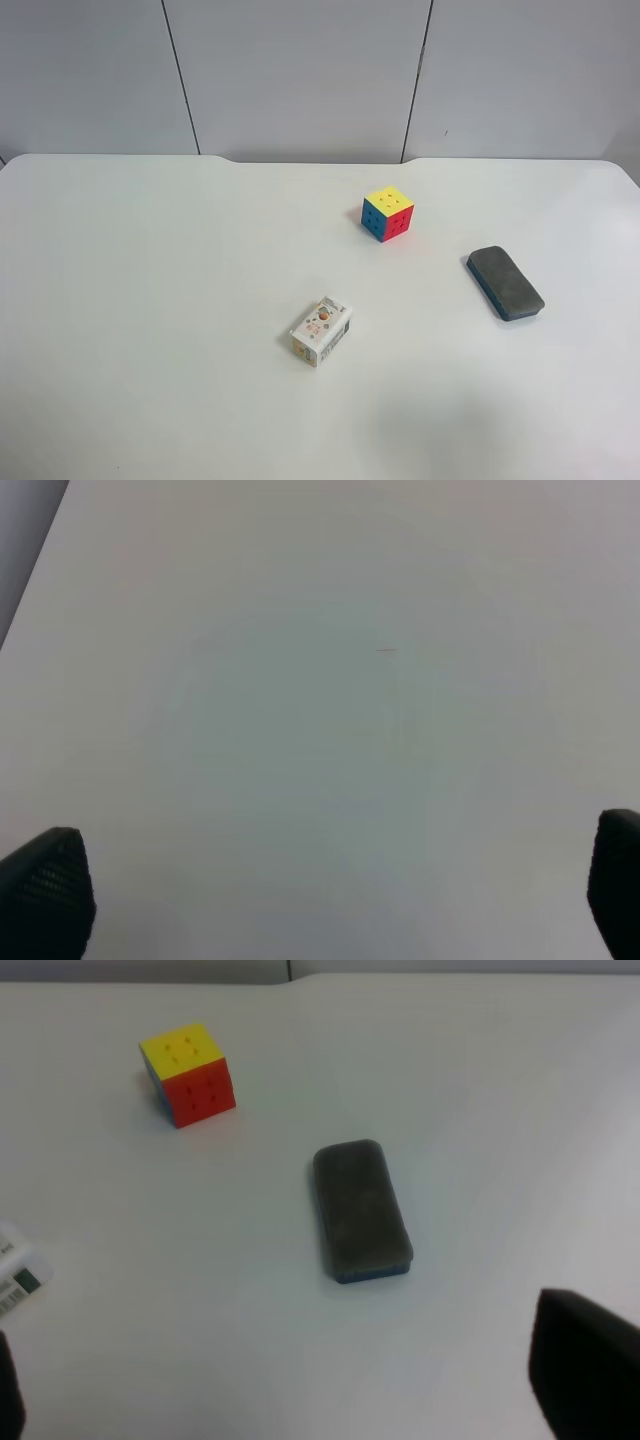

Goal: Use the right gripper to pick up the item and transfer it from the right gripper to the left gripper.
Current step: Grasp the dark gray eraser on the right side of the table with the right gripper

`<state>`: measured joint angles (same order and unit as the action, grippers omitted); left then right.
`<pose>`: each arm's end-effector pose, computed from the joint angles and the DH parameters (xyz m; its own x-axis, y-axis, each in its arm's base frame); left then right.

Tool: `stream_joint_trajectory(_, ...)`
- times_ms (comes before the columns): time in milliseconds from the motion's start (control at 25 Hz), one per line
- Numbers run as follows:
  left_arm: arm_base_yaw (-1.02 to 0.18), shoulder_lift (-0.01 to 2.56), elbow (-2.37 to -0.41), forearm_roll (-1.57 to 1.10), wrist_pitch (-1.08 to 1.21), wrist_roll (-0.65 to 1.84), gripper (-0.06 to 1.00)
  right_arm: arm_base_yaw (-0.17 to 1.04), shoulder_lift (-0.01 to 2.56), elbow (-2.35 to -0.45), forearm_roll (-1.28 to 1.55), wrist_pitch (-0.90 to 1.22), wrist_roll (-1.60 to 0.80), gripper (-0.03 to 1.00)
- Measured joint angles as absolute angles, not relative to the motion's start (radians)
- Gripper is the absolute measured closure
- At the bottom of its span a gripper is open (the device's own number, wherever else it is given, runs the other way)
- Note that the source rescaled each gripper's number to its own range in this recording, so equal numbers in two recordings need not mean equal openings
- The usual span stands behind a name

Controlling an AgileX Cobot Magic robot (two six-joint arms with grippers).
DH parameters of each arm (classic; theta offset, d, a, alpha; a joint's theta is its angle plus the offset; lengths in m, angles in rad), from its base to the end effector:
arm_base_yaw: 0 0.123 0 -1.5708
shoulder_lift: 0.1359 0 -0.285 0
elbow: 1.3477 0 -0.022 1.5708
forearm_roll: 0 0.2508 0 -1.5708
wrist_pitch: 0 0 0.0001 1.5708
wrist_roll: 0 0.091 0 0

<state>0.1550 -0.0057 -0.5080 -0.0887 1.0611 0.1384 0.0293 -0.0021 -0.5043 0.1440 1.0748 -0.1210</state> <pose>-0.0057 -0.0080 0.2797 -0.4434 0.0265 -0.8959 -0.0435 0.9977 0.0510 -0.0070 0.0113 0.2780 -0.4508 -0.0649 -0.8903 -0.1648 0.9863 0.0116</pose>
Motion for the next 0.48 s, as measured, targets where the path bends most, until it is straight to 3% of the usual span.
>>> stream_joint_trajectory(480,0.155,-0.006,-0.508,-0.089,1.061,0.138,-0.05,0.029,-0.002,-0.504,0.144,1.075,-0.121,-0.03)
